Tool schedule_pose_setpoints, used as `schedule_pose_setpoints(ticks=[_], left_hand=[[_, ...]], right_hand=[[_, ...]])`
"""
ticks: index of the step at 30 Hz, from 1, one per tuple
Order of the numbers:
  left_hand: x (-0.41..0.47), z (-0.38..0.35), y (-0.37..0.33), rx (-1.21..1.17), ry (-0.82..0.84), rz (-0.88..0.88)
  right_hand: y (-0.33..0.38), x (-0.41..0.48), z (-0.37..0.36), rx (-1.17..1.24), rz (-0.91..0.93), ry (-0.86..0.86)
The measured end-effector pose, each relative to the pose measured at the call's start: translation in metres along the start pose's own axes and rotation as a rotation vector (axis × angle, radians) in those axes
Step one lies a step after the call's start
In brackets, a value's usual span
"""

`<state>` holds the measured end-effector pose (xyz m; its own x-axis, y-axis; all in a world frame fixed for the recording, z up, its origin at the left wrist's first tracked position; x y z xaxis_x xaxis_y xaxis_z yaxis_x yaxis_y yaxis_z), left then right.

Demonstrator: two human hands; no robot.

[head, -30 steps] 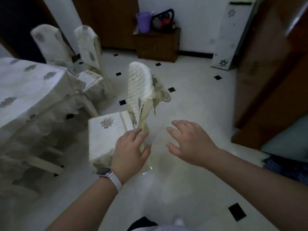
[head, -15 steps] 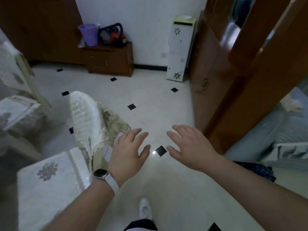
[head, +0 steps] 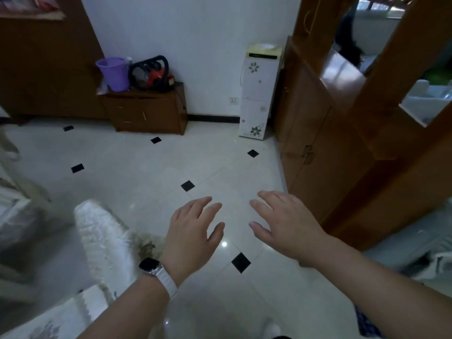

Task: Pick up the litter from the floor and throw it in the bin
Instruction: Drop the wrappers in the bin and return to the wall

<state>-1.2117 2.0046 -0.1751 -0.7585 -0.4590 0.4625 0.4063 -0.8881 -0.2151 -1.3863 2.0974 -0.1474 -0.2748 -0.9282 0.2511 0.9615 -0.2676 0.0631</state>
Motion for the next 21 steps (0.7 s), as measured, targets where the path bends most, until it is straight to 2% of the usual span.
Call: schedule_pose_setpoints(ticks=[7,12,18,21], left_hand=[[0.067,-0.041,0.069,0.045,0.045,0.056],[0.133,-0.068,0.134,0.112,0.117,0.176],[0.227,-0.073,0.189,0.185,0.076,0.229],[0.245,-0.064,0.218,0.205,0.020,0.295]], right_hand=[[-0.026,0.114,-0.069,0.077,0.043,0.033],[-0.040,0.215,-0.109,0.173,0.110,0.045],[-0.058,0.341,-0.120,0.209,0.175,0.019],[-0.053,0.392,-0.125,0.231,0.204,0.030]])
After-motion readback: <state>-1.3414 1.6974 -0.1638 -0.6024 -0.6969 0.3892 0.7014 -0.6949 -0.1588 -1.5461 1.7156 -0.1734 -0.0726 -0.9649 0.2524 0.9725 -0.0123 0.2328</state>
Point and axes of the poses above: each hand's wrist, its own x-axis towards the middle knuckle, its own z-axis out of the back of the hand, y = z × x, the point moved 6 cm from there along x, towards the middle knuckle, and after that the axes turned 14 degrees about -z, right-handed, at the moved point
